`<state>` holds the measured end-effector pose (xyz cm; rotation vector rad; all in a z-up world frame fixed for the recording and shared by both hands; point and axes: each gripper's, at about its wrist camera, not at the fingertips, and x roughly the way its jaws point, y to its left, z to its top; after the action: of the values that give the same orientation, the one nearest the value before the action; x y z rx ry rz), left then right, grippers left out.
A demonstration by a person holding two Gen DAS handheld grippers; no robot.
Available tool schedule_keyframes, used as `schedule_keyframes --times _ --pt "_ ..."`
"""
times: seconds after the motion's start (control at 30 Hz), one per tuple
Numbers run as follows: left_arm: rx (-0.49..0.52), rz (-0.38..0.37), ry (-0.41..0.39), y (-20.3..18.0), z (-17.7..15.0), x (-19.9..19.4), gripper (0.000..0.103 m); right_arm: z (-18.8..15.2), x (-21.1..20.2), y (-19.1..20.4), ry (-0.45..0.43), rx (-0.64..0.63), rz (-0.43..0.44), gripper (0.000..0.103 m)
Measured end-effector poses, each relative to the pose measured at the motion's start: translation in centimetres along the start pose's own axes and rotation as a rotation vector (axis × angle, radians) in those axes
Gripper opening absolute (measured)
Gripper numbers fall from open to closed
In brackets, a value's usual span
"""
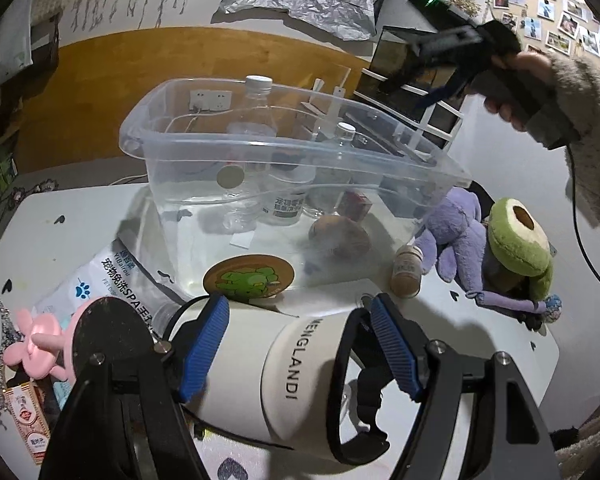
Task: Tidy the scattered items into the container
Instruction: 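Open the right gripper to release the coaster inside the box, then move the right tool back over the white serrated plastic scraper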
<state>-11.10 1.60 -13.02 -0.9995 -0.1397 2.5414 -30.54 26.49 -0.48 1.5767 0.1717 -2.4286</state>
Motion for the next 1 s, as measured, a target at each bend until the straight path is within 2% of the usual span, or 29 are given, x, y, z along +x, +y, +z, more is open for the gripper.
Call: schedule_keyframes --times 0.07,0.1,0.13,0.23,0.4,0.53,0.63,0.77,0.9,1.0 --pt "0.008 0.016 0.0 -0.2 -0.2 -0.5 0.074 -0.8 -1.5 0.2 -0.077 0.059 0.03 0.098" --pt "0.009 0.022 -0.003 -0.3 -0.3 -0.8 0.085 -1.5 -2.1 0.1 -0.116 0.09 0.042 0.103" --pt "0.006 0.025 -0.013 -0.3 -0.5 -1.2 0.094 -2.3 -2.7 0.1 -0.155 0.118 0.051 0.103" --pt "-0.001 0.027 -0.025 -0.3 -0.8 -2.1 0.095 -5.0 -4.3 0.4 -0.254 0.159 0.052 0.103" --pt "-0.015 0.036 -0.021 -0.2 -1.2 -3.1 0.096 -10.0 -6.6 1.9 -0.376 0.154 0.036 0.103" --pt "-0.013 0.057 -0.037 -0.1 -1.3 -3.8 0.103 -14.2 -8.2 2.9 -0.454 0.179 0.053 0.103" --pt "-0.001 0.079 -0.055 -0.1 -1.4 -4.4 0.103 -16.9 -9.2 4.0 -0.487 0.161 0.024 0.103" --pt "0.025 0.097 -0.062 -0.1 -1.6 -4.9 0.103 -20.5 -10.0 5.9 -0.54 0.151 -0.074 0.103" --pt "0.053 0.085 -0.039 -0.3 -2.1 -5.0 0.103 -24.1 -9.3 6.6 -0.579 0.24 -0.075 0.103" --pt "0.073 0.081 -0.026 -0.7 -2.7 -5.1 0.103 -26.7 -7.8 6.8 -0.566 0.325 -0.054 0.103"
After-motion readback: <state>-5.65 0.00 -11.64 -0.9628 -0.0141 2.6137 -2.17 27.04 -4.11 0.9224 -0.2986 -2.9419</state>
